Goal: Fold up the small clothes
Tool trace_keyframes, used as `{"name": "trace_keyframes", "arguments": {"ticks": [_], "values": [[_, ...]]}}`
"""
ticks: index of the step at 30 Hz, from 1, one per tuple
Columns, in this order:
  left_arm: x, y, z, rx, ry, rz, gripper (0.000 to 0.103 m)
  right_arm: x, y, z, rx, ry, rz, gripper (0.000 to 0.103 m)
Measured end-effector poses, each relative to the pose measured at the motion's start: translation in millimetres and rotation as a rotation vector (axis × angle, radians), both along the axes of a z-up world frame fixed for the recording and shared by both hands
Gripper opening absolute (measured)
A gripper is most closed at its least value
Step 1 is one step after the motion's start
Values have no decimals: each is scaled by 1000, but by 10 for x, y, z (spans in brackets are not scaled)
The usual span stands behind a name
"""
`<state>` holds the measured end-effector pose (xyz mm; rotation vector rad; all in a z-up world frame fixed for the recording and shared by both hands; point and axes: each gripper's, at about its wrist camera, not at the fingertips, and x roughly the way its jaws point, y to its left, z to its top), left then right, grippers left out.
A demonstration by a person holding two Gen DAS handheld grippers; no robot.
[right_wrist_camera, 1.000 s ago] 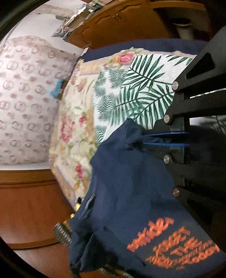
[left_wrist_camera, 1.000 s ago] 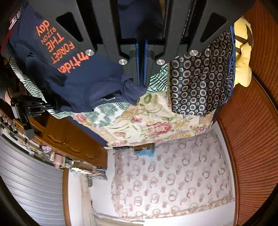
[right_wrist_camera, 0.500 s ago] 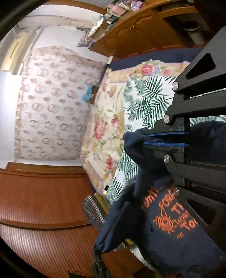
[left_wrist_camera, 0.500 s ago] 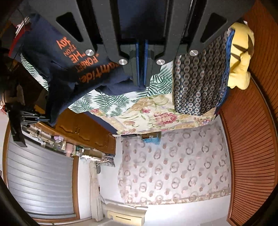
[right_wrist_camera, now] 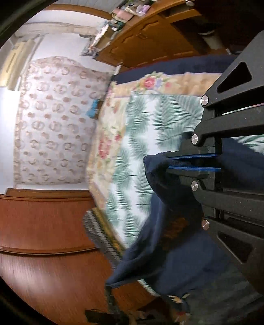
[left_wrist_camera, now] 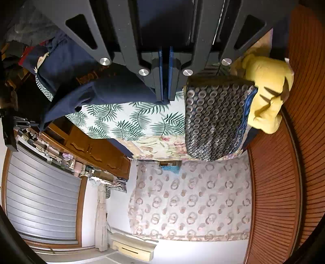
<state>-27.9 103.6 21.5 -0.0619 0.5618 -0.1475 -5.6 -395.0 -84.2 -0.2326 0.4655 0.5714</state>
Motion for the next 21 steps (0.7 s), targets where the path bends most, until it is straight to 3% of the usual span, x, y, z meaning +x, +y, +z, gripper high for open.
{"name": "trace_keyframes", "arguments": {"ticks": [11, 16, 17, 18, 20, 21], "values": [[-21, 70, -417, 9, 136, 36, 5, 85, 47, -291, -33, 173, 3, 6], [51, 62, -440, 8, 154, 21, 11, 142, 143, -139, -49, 158, -15, 18], [58, 60, -424, 10, 149, 21, 22, 142, 145, -96, -48, 151, -16, 27], [61, 63, -402, 7, 142, 20, 33, 140, 143, -79, -51, 142, -18, 41], [69, 81, -350, -1, 126, 10, 43, 118, 160, -97, -48, 131, -28, 56], [85, 88, -326, 1, 124, 11, 44, 137, 165, -134, -44, 132, -33, 56]]}}
